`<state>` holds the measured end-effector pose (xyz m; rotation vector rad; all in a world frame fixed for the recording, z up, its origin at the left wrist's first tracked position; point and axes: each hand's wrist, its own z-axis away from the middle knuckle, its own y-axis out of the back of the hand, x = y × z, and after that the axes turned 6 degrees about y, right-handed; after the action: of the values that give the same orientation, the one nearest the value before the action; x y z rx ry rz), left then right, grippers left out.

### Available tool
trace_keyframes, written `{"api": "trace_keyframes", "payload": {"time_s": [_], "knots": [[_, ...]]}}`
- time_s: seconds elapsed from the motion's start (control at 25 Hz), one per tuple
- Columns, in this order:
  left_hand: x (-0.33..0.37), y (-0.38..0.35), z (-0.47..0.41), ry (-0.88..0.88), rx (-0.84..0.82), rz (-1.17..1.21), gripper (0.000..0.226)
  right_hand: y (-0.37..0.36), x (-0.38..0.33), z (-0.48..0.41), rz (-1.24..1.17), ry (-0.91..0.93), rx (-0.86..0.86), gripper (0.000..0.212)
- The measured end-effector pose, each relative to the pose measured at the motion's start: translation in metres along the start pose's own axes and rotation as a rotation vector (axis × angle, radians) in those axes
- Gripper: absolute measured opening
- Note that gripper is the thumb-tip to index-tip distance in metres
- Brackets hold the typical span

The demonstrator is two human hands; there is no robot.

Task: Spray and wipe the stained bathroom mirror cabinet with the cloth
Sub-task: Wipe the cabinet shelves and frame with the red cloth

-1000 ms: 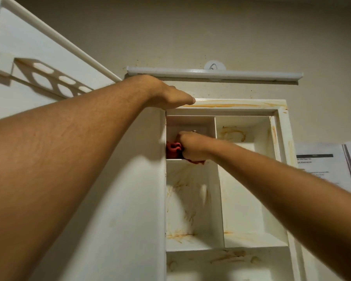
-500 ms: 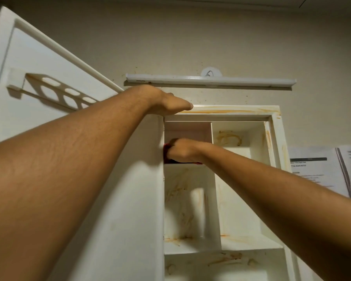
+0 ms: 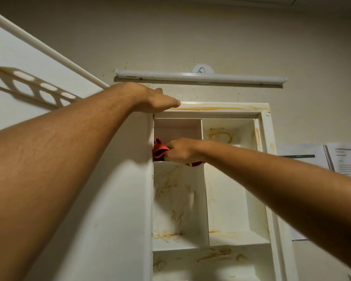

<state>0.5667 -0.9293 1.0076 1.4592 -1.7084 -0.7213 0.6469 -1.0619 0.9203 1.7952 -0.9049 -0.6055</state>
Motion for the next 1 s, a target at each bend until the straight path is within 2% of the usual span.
{"api": "trace_keyframes", "payload": {"time_s": [0.12, 0.16, 0.28, 0.36, 0.56, 0.64, 0.8, 0.88, 0.92, 1.0], "knots": [[0.000, -0.001, 0.000, 0.003, 0.014, -0.010, 0.088, 0.007, -0.001, -0.007, 0.124, -0.168, -0.115, 0.024], [0.001, -0.001, 0.000, 0.005, 0.008, -0.017, 0.087, 0.003, -0.004, -0.013, 0.168, -0.164, -0.132, 0.022], [0.001, 0.001, 0.004, 0.025, 0.003, -0.006, 0.087, -0.008, -0.009, -0.018, 0.287, -0.080, -0.015, 0.031], [0.002, 0.003, 0.009, 0.021, -0.019, 0.001, 0.087, -0.009, -0.008, -0.009, 0.255, -0.077, 0.035, 0.035], [0.003, 0.004, 0.016, 0.020, -0.035, 0.031, 0.085, -0.006, -0.018, -0.008, 0.363, -0.173, 0.022, 0.050], [0.003, 0.006, 0.018, 0.009, -0.050, 0.039, 0.085, -0.003, -0.019, -0.008, 0.436, -0.219, 0.036, 0.050], [0.001, 0.004, 0.011, -0.003, -0.025, 0.017, 0.087, 0.007, -0.026, -0.009, 0.363, -0.299, -0.027, 0.042], [0.001, 0.003, 0.005, -0.010, -0.017, -0.003, 0.088, 0.003, -0.033, -0.018, 0.366, -0.248, -0.030, 0.038], [0.002, 0.001, 0.004, -0.011, -0.014, -0.015, 0.089, -0.001, -0.038, -0.021, 0.337, -0.213, -0.011, 0.042], [0.002, -0.001, 0.001, -0.013, -0.006, -0.025, 0.091, -0.012, -0.041, -0.022, 0.214, -0.123, 0.055, 0.042]]}}
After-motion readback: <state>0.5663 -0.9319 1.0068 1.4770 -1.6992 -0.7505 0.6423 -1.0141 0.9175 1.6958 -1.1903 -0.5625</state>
